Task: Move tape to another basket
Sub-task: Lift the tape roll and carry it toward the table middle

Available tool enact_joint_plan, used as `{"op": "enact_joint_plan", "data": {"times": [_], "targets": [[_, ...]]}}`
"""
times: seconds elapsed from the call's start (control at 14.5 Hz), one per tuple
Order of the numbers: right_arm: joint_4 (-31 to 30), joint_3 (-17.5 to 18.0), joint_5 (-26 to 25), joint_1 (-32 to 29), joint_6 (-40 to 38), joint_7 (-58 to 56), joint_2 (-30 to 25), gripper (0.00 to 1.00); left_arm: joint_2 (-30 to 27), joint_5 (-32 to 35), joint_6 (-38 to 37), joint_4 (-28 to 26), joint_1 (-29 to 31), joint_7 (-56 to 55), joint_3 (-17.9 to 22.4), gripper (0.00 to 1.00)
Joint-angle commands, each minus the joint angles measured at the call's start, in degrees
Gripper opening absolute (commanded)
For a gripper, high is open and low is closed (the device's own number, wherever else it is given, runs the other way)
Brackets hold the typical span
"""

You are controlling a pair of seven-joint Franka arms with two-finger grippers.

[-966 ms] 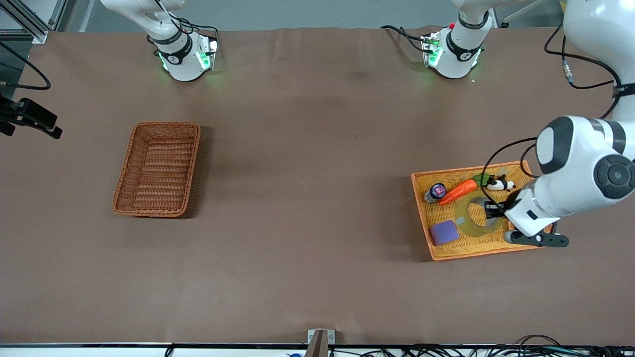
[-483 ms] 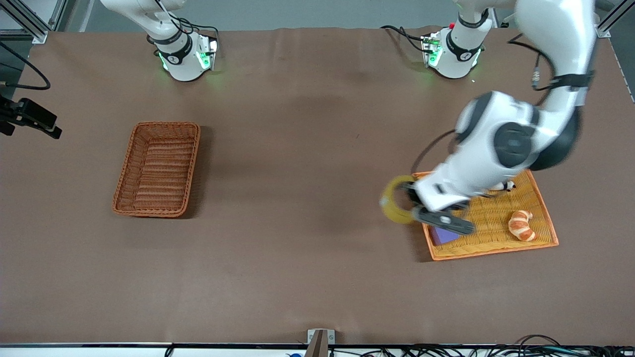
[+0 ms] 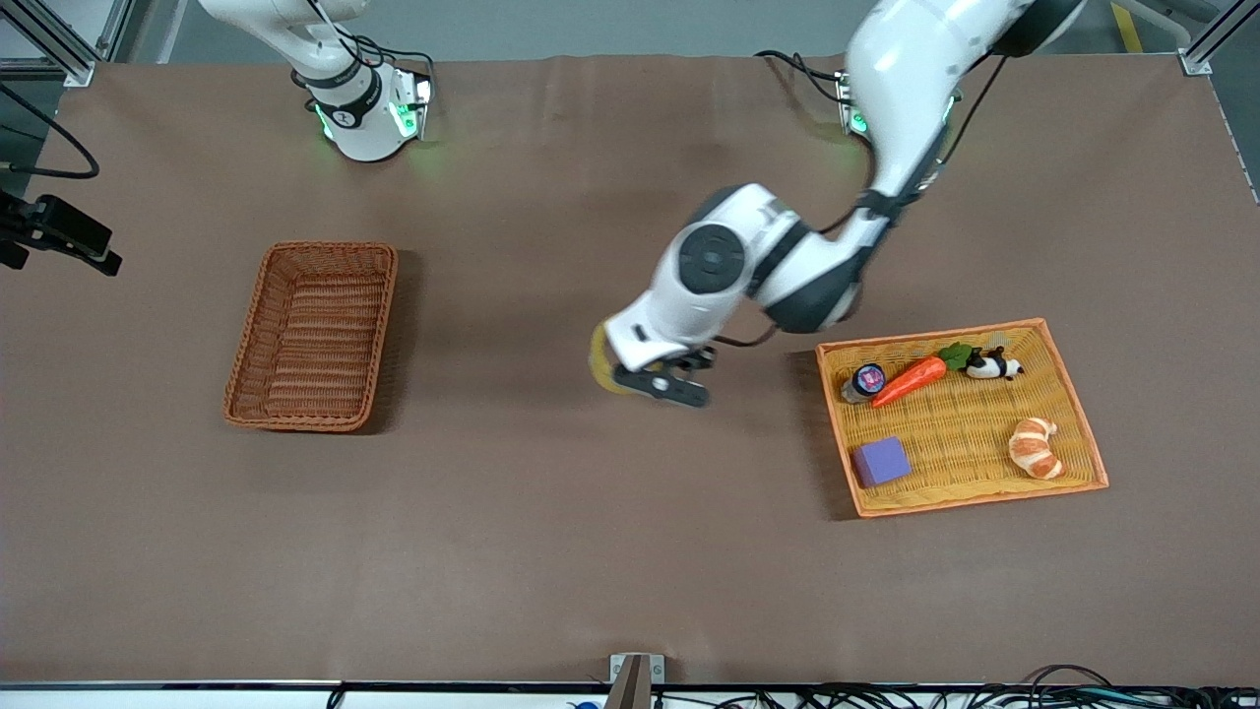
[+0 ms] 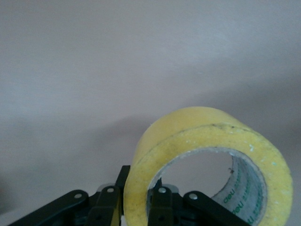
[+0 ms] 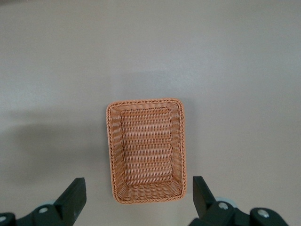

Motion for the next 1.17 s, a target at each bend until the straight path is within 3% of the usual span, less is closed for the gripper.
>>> {"op": "enact_joint_plan", "data": {"times": [0.0,0.28,0.62,0.76,0.83,0.97,1.1], "targets": [[-1.03,0.16,1.27,-0.38,0.22,-0.32,-0.94,1.0,5.29,1.07,5.16,4.51,-8.57,-4.86,5.9,0.02],[-0.94,0.25,1.27,-0.64,0.66,-0.58,-0.94,1.0,12.67,0.89,17.12,9.68,-13.17,-6.1,9.61,0.02],[-0.77,0.69,0.66,0.41,-0.04,-0.49,-0.85,1.0,17.43,0.45,19.95,10.85,-15.8,-6.02,8.82,0.07],[-0.77,0.69,0.65,0.24,0.57,0.12,-0.76,1.0,17.87,0.45,22.22,10.67,-16.86,-6.11,9.08,0.2],[-0.77,0.6,1.09,0.24,0.66,0.12,-0.76,1.0,17.27,0.45,22.32,10.58,-16.51,-6.19,9.08,0.37],[-1.2,0.68,1.09,0.41,0.13,0.21,-0.68,1.0,14.81,0.54,22.15,10.06,-15.98,-6.55,9.34,0.81],[-1.21,0.69,1.27,0.94,0.66,0.39,-0.07,1.0,11.83,0.98,20.93,8.14,-14.5,-6.9,9.78,0.97]]}}
